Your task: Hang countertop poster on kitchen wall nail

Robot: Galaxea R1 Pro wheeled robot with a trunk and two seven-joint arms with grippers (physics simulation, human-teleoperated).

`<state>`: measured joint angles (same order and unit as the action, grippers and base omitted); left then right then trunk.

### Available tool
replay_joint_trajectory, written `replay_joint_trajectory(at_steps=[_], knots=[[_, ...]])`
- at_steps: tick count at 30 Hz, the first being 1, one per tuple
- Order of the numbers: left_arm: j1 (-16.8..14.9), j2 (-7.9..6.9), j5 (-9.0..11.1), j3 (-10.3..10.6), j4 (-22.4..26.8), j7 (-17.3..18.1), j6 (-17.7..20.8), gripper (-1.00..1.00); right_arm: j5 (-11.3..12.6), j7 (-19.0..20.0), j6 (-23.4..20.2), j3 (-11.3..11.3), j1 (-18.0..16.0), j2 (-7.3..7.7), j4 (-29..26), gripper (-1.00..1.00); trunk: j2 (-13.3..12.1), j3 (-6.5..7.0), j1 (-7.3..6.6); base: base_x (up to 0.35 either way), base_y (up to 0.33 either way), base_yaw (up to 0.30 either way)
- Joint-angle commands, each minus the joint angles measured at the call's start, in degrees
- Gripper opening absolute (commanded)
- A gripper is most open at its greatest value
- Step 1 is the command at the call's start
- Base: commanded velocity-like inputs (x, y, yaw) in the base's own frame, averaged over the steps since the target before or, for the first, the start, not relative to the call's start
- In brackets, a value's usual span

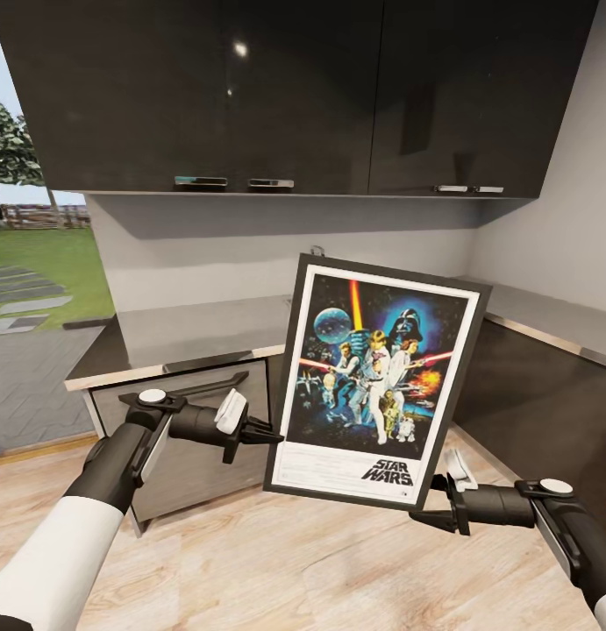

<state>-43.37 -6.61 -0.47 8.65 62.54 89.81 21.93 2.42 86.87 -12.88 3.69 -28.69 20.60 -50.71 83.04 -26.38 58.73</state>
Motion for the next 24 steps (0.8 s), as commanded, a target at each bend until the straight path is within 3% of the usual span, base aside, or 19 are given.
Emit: replay_joint_trajectory(at_steps=[1, 14, 24], knots=[[0.0, -0.05, -0.1, 0.1, 0.0, 0.2, 0.5, -1.0, 0.1, 0.2, -0.6, 0.0, 0.0, 0.02, 0.0, 1.0, 0.0, -0.07, 0.0, 0.0, 0.0, 0.0], [0.0, -0.07, -0.1, 0.1, 0.0, 0.2, 0.5, -1.0, 0.1, 2.1, 3.1, -0.2, 0.0, 0.05, 0.3, 1.0, 0.0, -0.07, 0.0, 0.0, 0.0, 0.0], [0.0, -0.15, -0.1, 0.1, 0.0, 0.2, 0.5, -1.0, 0.2, 2.2, 3.6, 0.3, 0.0, 0.17, 0.4, 1.0, 0.0, -0.07, 0.0, 0.0, 0.0, 0.0]])
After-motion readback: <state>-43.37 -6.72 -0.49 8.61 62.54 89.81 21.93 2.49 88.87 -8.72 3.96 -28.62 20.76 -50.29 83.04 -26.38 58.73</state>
